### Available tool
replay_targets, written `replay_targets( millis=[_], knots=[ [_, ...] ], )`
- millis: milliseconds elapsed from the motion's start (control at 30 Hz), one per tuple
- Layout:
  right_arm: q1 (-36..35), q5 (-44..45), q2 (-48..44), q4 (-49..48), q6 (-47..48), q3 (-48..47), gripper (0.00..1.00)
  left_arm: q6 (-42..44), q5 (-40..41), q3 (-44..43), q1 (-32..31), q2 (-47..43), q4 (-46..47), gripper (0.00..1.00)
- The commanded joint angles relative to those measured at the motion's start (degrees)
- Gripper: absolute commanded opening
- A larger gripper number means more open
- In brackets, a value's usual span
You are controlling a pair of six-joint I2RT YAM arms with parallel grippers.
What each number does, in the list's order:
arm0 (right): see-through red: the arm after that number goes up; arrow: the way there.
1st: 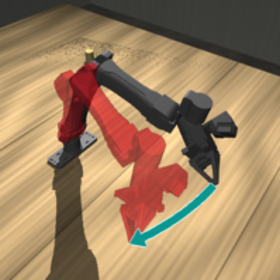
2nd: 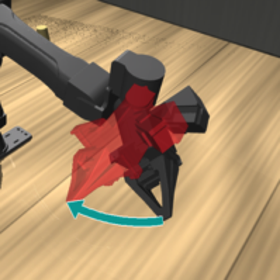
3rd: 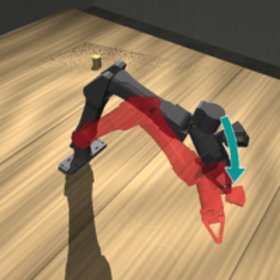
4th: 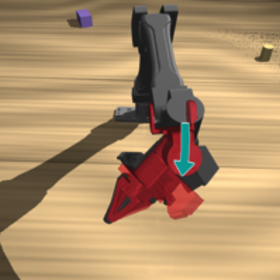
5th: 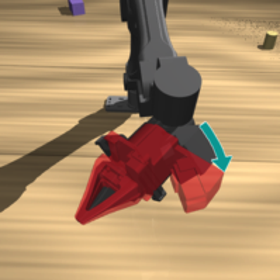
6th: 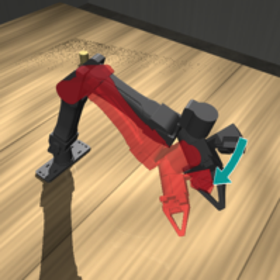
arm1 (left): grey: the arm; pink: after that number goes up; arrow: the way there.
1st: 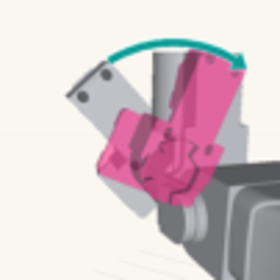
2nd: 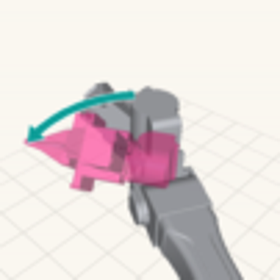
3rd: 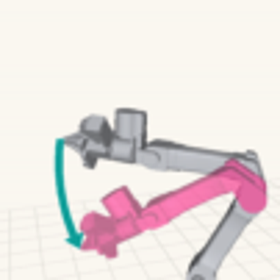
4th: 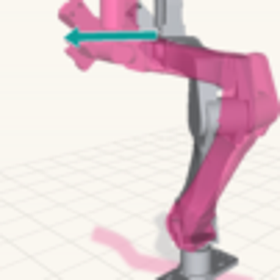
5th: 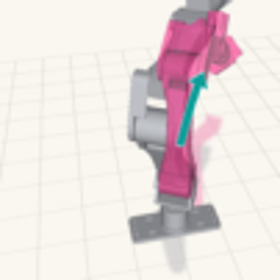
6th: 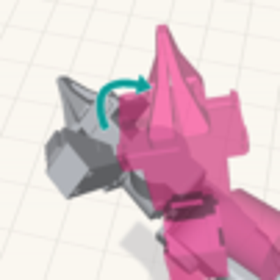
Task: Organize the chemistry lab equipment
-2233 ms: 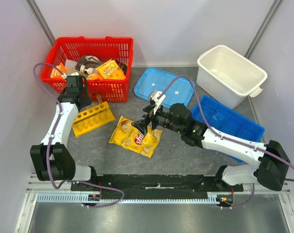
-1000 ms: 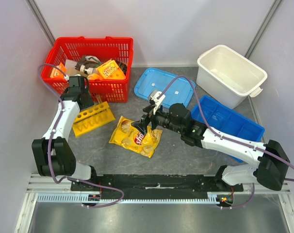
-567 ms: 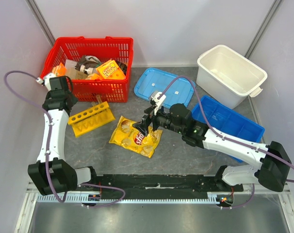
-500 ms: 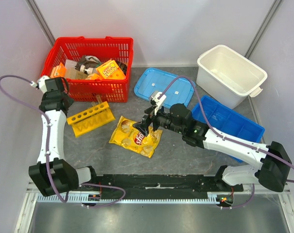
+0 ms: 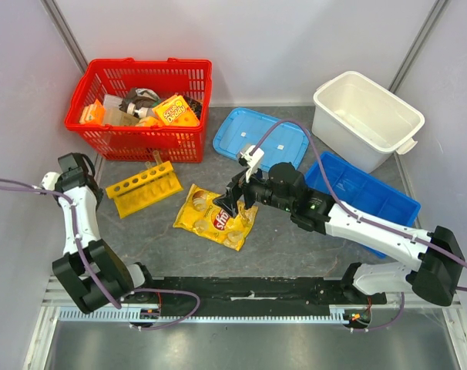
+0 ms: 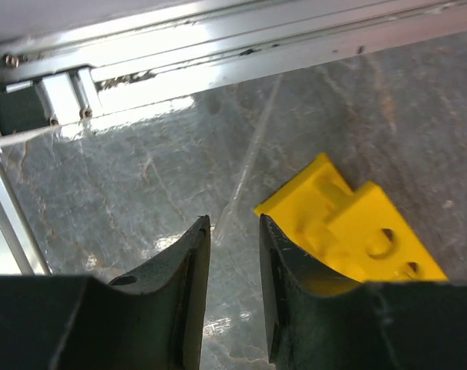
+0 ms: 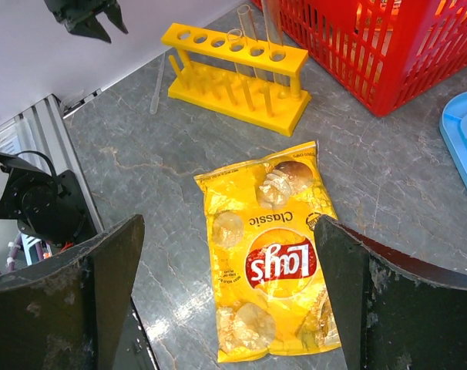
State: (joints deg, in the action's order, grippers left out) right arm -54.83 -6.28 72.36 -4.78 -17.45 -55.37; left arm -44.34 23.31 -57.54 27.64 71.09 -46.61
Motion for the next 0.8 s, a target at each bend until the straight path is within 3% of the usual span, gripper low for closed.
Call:
replay_targets(
  millis=[0, 300, 767],
  knots=[
    [0.25, -0.49, -2.13, 1.96, -0.39, -2.64, 0.98, -4.89, -2.47, 3.21, 3.55, -0.42, 2.39, 0.37],
    [0.25, -0.48, -1.7, 2.14, -1.88, -3.25, 0.98, -5.76, -3.36, 4.89, 5.14, 0.8, 3.37, 0.34],
    [0.25, -1.1, -0.99, 2.67, -2.15, -3.78, 0.98, -4.88, -11.0, 11.13, 7.52, 3.0, 10.3, 0.31]
  ],
)
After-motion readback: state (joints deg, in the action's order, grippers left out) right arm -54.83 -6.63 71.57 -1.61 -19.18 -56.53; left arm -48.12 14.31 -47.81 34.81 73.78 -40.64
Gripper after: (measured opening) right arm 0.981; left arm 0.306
